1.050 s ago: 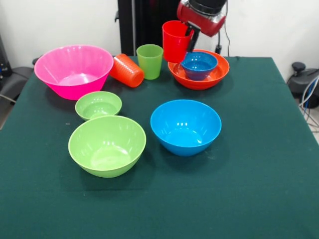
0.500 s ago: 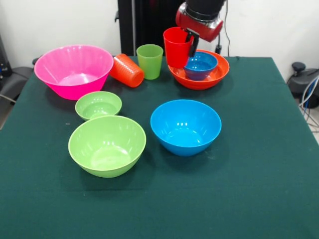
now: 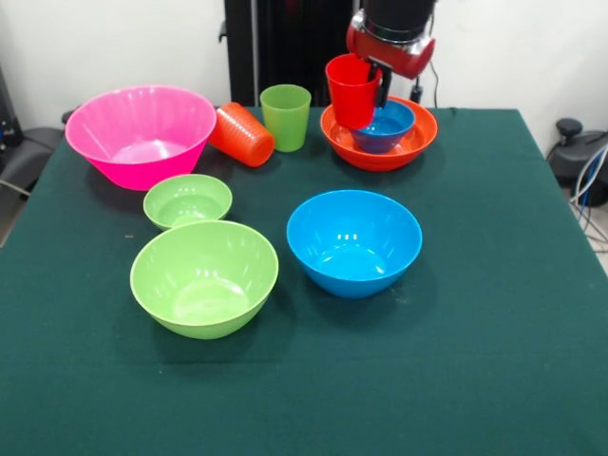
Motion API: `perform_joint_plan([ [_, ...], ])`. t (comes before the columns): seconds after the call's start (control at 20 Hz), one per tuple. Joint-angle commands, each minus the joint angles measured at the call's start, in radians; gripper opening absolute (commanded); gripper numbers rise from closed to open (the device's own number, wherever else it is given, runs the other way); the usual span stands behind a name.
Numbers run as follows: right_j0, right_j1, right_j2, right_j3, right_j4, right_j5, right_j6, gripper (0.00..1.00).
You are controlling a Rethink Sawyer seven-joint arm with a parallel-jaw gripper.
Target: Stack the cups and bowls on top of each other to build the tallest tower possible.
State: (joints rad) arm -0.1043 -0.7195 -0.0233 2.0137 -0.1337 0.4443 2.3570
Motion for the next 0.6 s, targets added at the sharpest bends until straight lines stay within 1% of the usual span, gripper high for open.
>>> perform_joint_plan([
  [0.05, -0.003, -0.005, 0.134, 0.088, -0.056, -0.063, -0.034, 0.0],
  [0.3, -0.02, -0.019, 0.157, 0.105, -0.043, -0.053, -0.033, 0.0],
  [0.5, -0.038, -0.025, 0.175, 0.136, -0.042, -0.071, -0.026, 0.0],
  [0.6, -0.036, -0.027, 0.173, 0.142, -0.048, -0.067, -0.025, 0.0],
])
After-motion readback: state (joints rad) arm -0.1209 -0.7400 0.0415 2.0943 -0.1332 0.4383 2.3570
